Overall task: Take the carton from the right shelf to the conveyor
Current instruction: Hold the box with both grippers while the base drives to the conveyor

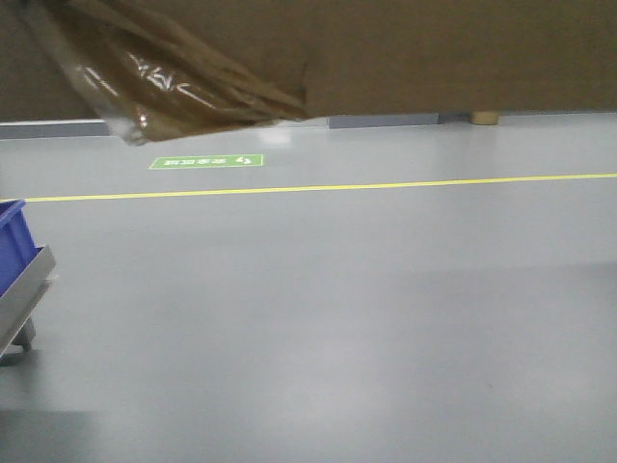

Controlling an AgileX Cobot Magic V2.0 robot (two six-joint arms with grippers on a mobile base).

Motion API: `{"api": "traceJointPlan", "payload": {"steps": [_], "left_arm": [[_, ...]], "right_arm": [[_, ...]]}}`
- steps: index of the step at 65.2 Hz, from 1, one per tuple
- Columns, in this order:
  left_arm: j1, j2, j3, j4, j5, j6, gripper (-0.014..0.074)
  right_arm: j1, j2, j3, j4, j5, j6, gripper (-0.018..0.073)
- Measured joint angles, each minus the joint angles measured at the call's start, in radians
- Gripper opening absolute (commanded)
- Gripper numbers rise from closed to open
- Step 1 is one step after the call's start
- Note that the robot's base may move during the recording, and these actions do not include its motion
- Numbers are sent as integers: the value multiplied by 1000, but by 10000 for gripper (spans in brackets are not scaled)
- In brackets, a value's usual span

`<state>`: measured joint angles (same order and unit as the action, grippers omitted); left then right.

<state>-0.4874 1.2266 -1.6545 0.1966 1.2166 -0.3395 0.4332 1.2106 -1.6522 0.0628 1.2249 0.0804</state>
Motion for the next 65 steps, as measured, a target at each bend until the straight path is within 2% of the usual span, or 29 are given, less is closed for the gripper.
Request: {"api": "traceJointPlan", "payload": {"steps": [65], "left_arm": [[0,0,0,9,0,0,-9]], "right_arm": [[0,0,0,0,-2,0,-70]]}}
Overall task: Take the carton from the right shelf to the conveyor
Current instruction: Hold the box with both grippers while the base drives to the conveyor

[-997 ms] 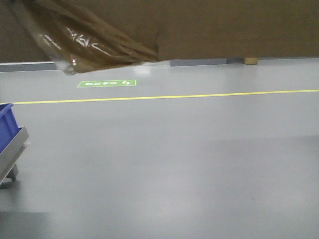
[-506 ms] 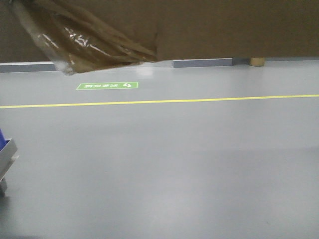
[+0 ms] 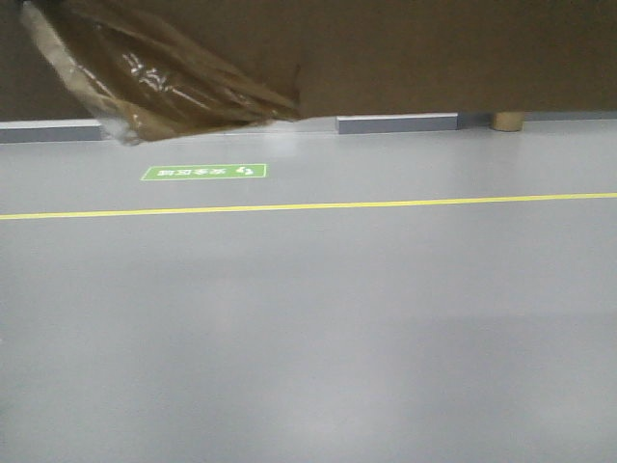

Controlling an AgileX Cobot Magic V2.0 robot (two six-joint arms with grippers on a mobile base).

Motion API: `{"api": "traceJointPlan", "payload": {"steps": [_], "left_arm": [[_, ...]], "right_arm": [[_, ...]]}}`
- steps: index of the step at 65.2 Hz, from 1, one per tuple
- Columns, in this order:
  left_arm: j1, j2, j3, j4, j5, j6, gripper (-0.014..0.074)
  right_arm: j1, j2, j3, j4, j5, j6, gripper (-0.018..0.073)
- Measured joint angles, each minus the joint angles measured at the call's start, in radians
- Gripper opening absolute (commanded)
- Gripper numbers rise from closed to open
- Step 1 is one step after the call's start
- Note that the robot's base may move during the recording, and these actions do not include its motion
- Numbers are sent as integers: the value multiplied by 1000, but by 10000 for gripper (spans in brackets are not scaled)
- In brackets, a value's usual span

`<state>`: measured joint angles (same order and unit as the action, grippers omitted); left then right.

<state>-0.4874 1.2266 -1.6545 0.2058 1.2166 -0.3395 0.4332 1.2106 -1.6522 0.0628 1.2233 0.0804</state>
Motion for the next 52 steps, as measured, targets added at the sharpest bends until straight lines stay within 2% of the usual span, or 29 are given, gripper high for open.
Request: {"api": "traceJointPlan", "payload": {"steps": [52], "left_arm": [[0,0,0,8,-4,0,-9]], "right_arm": [[0,0,0,0,-16,0,-70]]}}
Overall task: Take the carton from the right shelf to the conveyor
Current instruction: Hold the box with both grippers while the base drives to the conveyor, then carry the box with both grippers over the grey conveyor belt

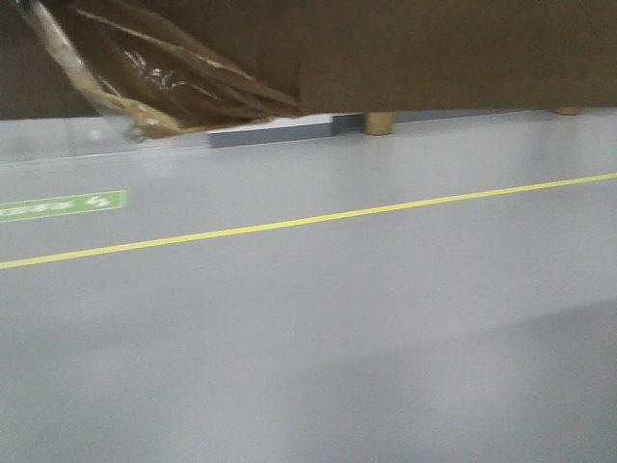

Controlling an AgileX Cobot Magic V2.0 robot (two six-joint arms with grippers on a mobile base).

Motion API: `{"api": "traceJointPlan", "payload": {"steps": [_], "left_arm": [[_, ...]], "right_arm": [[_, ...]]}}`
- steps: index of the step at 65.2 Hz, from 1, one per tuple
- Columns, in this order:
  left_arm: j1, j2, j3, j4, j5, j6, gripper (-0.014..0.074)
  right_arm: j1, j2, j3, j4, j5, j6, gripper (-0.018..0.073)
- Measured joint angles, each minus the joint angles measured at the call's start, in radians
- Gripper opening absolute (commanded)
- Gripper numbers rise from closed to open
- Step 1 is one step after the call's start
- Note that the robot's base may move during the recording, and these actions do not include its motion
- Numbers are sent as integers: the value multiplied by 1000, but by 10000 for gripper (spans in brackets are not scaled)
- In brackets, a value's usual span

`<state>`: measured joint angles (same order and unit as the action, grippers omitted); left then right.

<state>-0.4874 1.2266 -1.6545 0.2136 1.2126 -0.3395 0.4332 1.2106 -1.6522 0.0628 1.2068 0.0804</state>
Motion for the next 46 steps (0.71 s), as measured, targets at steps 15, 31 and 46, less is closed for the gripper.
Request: {"api": "traceJointPlan", "payload": {"steps": [15,31,46], "left_arm": [[0,0,0,4,0,0,-9],[0,0,0,10,0,0,-9],[0,0,0,18,-2,0,-9]], "right_arm": [[0,2,0,0,-2,0,-70],[0,2,0,0,-2,0,-70],[0,2,0,2,-5,0,-70]]}}
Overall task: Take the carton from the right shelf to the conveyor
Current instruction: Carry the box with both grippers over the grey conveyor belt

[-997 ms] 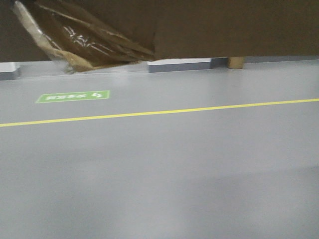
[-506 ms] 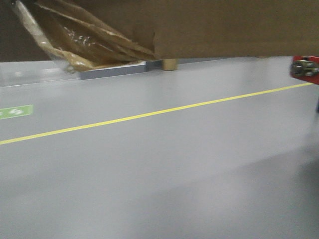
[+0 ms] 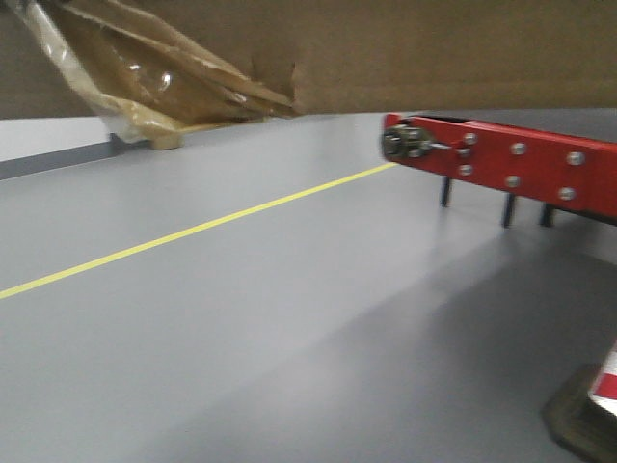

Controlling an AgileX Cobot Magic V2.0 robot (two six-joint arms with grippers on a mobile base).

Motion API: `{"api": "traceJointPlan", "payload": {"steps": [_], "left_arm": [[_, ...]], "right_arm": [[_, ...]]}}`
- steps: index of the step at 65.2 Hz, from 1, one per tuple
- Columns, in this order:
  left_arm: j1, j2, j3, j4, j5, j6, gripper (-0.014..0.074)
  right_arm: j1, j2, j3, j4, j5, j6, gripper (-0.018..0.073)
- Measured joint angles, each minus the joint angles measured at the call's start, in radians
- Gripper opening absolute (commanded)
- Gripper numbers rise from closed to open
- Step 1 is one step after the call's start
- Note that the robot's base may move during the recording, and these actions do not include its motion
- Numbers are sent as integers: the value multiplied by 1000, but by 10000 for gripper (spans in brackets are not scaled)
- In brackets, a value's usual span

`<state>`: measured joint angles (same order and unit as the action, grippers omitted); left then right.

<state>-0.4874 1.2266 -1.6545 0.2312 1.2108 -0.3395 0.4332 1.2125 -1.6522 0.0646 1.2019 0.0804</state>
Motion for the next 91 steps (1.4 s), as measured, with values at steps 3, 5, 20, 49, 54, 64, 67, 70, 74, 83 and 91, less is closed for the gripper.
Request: {"api": "traceJointPlan", "payload": {"steps": [3,5,20,49,54,64,67,70,74,83,91], "left_arm": [[-2,0,0,7,0,0,-9],[-4,0,0,13,0,0,-9],[-8,0,0,60,-11,0,-9],[-12,0,0,136,-32,0,-9],[-12,0,0,136,-33,0,-9],[-12,0,0,139,-34,0,-9],[-12,0,0,139,-34,0,-9],[-12,0,0,139,-34,0,-9],[-12,0,0,139,-34,0,-9],[-12,0,0,139,-35,0,-9],[-12,0,0,139,-35,0,-9]], "right_arm": [[0,0,0,0,-2,0,-70],[0,0,0,0,-2,0,-70],[0,4,0,5,-24,0,-70],[0,10,0,13,-95,0,-70],[0,10,0,13,-96,0,-70],[0,10,0,13,-96,0,-70],[0,10,0,13,-96,0,-70],[0,10,0,13,-97,0,-70],[0,10,0,13,-98,0,-70],[0,10,0,13,-98,0,-70],[0,10,0,13,-100,0,-70]]}}
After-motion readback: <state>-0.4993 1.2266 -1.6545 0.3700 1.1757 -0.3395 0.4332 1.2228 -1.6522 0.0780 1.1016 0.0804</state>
